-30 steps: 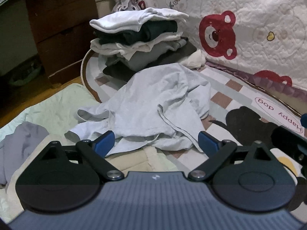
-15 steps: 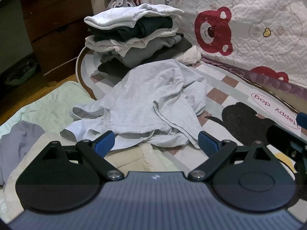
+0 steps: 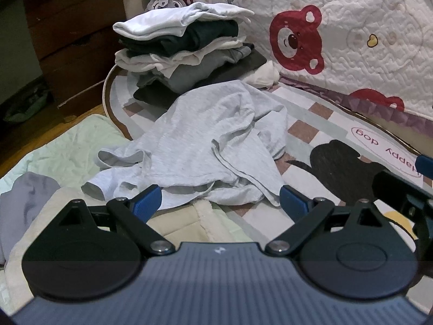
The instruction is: Fold clothes
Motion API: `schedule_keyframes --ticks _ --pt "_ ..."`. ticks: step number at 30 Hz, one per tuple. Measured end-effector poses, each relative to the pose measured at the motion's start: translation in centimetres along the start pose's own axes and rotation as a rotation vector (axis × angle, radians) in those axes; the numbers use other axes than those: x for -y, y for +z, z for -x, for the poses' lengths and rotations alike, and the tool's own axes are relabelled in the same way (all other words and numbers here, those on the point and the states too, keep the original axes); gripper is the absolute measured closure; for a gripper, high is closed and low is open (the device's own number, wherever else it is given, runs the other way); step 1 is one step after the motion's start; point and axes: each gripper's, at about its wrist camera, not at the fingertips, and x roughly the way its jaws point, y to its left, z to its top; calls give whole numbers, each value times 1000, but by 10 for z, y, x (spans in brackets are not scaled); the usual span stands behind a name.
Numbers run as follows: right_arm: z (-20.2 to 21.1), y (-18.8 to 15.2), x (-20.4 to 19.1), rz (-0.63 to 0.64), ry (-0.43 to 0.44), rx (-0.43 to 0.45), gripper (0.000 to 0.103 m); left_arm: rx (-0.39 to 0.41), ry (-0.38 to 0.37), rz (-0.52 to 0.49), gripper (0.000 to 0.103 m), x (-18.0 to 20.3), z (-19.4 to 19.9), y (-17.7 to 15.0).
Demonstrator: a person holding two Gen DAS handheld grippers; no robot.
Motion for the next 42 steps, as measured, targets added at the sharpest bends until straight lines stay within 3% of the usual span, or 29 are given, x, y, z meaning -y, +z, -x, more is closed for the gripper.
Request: schedule_keyframes --ticks 7,10,15,17,18,21,25,28,33,36,38,40,41,42 --pt "-3 -3 2 -11 0 -24 12 -24 -2 16 7 1 -11 -4" --pt "-5 -3 4 -24 -21 -33 31 -62 -25 29 6 2 -26 -7" --pt "-10 -10 21 -96 -72 -6 38 -124 -63 51 5 4 -49 -13" --pt "-17 -18 26 -96 -70 -6 59 -149 -78 60 5 4 -59 -16" --pt "-23 -22 27 -97 -68 -23 61 -169 -90 63 5 6 -65 -18" --pt "-40 -33 31 -138 -83 -89 61 -219 -122 32 8 17 -82 -18" --pt "-50 -38 48 -261 -78 -152 60 -273 -141 -32 7 23 -101 8" --pt "-53 -39 65 -376 -63 -179 59 -234 -99 -49 6 12 -113 36" --pt "-89 -23 76 -517 -11 -244 58 -295 -34 67 4 -34 -164 68" --pt "-121 -2 55 -405 46 -303 58 -335 -9 158 4 -64 -195 83" --pt "-143 9 39 -284 89 -343 61 -306 25 230 4 -83 -203 78" --pt "-163 14 36 -229 93 -371 62 -259 74 228 8 -94 -207 69" --pt "-174 15 37 -213 89 -381 62 -236 98 228 11 -99 -209 64" --pt "-183 14 40 -213 83 -383 62 -221 100 227 25 -101 -209 62"
